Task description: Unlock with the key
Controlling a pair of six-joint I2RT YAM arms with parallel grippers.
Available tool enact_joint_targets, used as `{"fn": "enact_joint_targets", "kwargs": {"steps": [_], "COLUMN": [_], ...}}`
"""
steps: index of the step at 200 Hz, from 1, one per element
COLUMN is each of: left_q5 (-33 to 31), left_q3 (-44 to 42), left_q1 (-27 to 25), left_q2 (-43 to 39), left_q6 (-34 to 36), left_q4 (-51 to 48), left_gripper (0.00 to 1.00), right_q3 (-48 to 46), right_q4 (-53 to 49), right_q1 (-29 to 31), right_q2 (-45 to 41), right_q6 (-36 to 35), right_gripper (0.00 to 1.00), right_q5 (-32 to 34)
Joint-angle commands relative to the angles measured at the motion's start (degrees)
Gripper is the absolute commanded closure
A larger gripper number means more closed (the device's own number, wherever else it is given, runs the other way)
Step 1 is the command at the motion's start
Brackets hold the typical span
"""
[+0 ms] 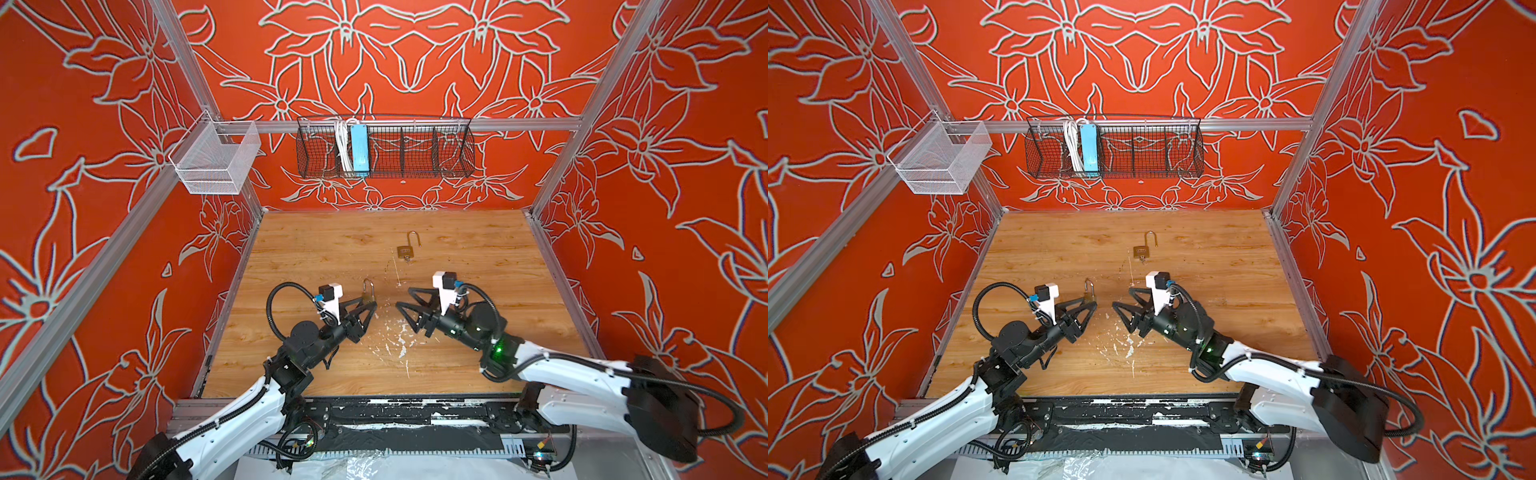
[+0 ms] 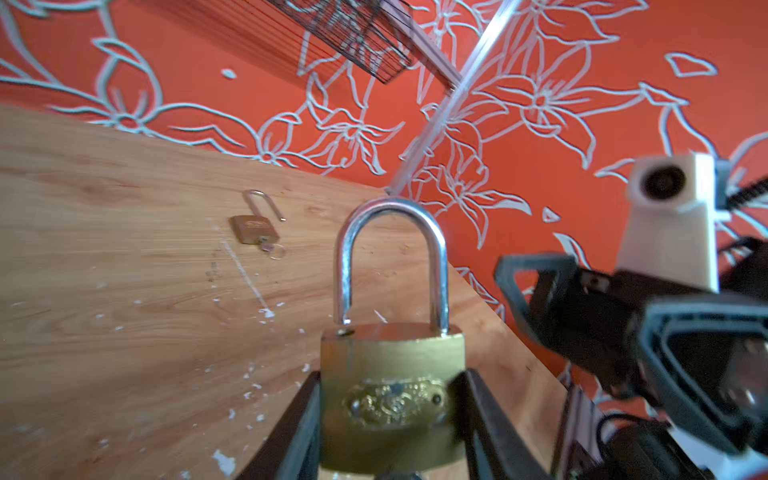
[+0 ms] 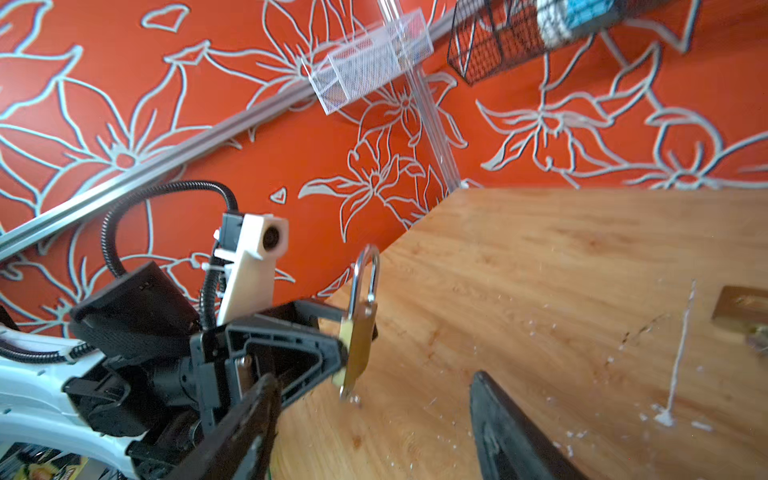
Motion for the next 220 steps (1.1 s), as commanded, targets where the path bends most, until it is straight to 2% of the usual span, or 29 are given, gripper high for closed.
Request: {"fn": "enact_joint_targets", "kwargs": {"steps": [1,19,47,76,134,192,220], "left_q5": [12.3,15.0,16.7,17.7,22.5,23.7,26.4], "left_q3": [2.3,2.6,3.2,4.1,6.0,6.2,6.6], "left_q1": [0.2,0.2,0.2,0.1,0.1,0.1,0.0], "left_q2": [-0.3,0.2,0.8,1.4,3.9,4.8,6.2], "left_q6": [2.4,1.1,-0.9,-1.3,-1.9,-1.1,-1.1], "left_q4": [8.8,10.3,11.7,11.2,11.1,10.0,10.8], "left_gripper": [1.0,1.0,1.0,1.0,1.0,1.0,1.0], "right_q3": [-0.4,0.6,-0.8,-0.3,0.8,0.1,0.8], "right_q4": [-5.6,-6.2,-2.1,2.4,9.5,8.8,8.7], "right_q1": [-2.5,-2.6,-2.6,-2.6,-2.6,-2.7,-2.7], "right_q2": [-1.6,-1.2,0.2,3.3,8.2,5.3,5.5], "right_q6": [-3.6,-3.7,-2.1,-0.6,1.6,1.0,1.0], "right_gripper": [0.26,0.27,0.27,0.27,0.27,0.27,0.27], "right_q5": [-3.7,-7.8,-8.4,-12.1,-14.4,-14.3,-14.2]}}
